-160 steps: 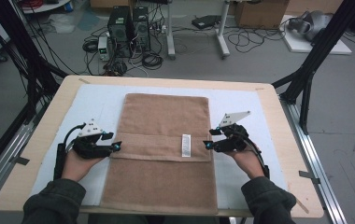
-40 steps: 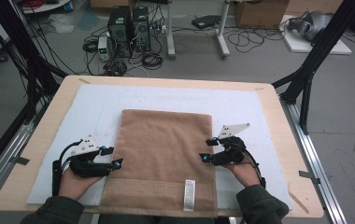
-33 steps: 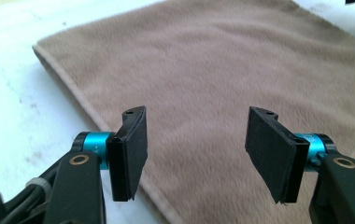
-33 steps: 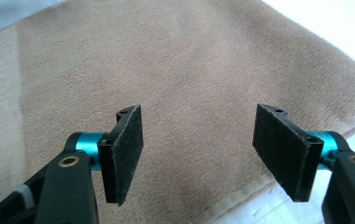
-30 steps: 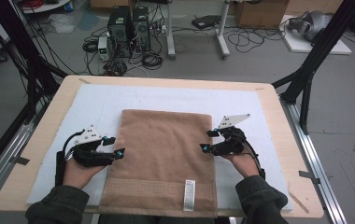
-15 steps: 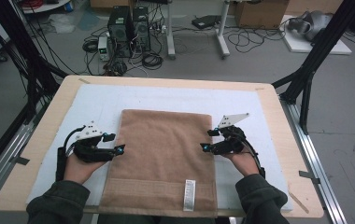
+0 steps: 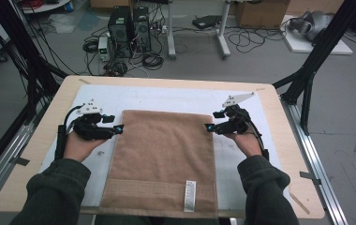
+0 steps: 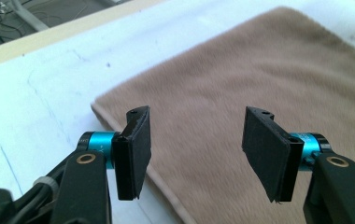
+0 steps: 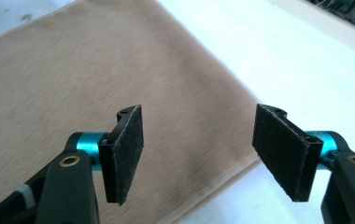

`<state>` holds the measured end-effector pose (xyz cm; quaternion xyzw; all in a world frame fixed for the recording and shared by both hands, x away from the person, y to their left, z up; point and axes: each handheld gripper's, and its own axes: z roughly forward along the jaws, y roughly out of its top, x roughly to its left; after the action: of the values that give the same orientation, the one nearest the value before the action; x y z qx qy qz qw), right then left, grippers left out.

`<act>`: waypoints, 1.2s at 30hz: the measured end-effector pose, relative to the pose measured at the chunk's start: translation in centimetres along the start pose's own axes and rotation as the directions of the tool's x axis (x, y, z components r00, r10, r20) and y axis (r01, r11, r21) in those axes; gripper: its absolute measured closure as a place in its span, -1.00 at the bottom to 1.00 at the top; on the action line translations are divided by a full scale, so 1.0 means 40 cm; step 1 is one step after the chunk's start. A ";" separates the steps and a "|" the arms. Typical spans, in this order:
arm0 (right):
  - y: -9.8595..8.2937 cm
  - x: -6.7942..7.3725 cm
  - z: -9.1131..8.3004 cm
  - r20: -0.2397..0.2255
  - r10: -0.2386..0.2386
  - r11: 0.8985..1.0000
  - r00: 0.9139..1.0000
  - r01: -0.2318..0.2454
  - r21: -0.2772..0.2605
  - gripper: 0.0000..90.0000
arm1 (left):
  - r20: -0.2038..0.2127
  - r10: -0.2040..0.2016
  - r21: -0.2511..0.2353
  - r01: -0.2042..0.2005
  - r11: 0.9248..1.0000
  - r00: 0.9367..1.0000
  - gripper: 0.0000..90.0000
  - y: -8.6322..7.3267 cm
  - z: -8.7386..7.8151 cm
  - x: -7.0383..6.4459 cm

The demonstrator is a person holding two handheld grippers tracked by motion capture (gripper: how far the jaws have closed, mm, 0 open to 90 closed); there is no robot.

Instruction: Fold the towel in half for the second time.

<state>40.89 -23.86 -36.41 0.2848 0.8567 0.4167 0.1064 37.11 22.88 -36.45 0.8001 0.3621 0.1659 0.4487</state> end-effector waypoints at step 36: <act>-0.105 -0.121 0.188 -0.043 0.143 0.988 0.989 -0.140 0.059 0.71 | -0.055 -0.165 0.130 0.171 0.977 0.985 0.79 -0.078 0.231 0.114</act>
<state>46.31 -23.78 -44.68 0.3379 0.8479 0.4057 0.0483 44.37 21.71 -44.34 0.7910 0.4486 0.1201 0.3983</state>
